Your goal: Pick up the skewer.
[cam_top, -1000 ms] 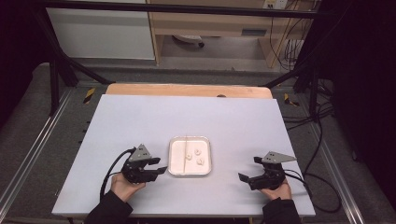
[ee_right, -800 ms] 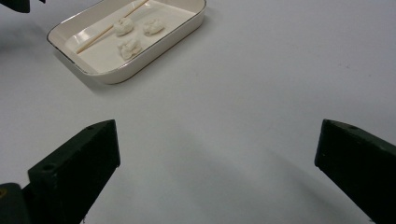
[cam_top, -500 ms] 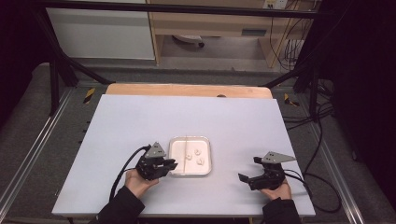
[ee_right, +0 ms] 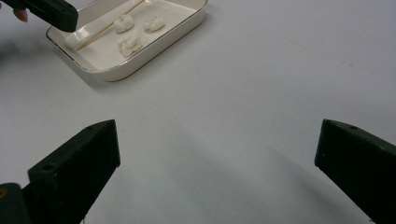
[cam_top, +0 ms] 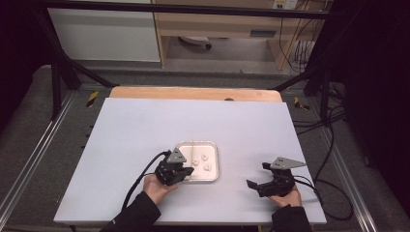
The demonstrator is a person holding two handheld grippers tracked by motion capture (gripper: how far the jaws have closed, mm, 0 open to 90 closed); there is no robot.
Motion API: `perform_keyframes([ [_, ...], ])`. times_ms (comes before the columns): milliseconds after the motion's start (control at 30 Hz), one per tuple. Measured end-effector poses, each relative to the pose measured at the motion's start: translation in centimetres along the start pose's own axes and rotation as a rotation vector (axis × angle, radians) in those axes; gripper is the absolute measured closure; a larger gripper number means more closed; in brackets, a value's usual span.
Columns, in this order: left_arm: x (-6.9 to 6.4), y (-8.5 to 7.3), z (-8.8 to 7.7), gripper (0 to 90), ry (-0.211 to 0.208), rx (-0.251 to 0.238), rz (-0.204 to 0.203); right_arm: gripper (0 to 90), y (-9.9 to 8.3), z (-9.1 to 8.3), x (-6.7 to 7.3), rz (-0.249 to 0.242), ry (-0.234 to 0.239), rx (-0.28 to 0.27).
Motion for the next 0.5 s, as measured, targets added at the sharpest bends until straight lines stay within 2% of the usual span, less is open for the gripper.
perform_keyframes([
  [233, -0.7, -0.1, 1.5, 90.0, -0.005, 0.026, 0.023, 0.7, 0.0, 0.0, 0.0, -0.003, -0.001, 0.000],
  [500, -0.6, -0.5, 1.7, 90.0, 0.006, 0.050, 0.021, 0.7, 0.0, 0.0, 0.0, -0.004, 0.000, 0.003],
])
Point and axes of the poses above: each handheld gripper's, and its own axes: z roughly forward along the jaws, y roughly out of its top, x roughly to its left, the point moved 5 cm from there along z, roughly forward along the jaws, and after that the axes turned 6 degrees about z, right-handed, at the moved point
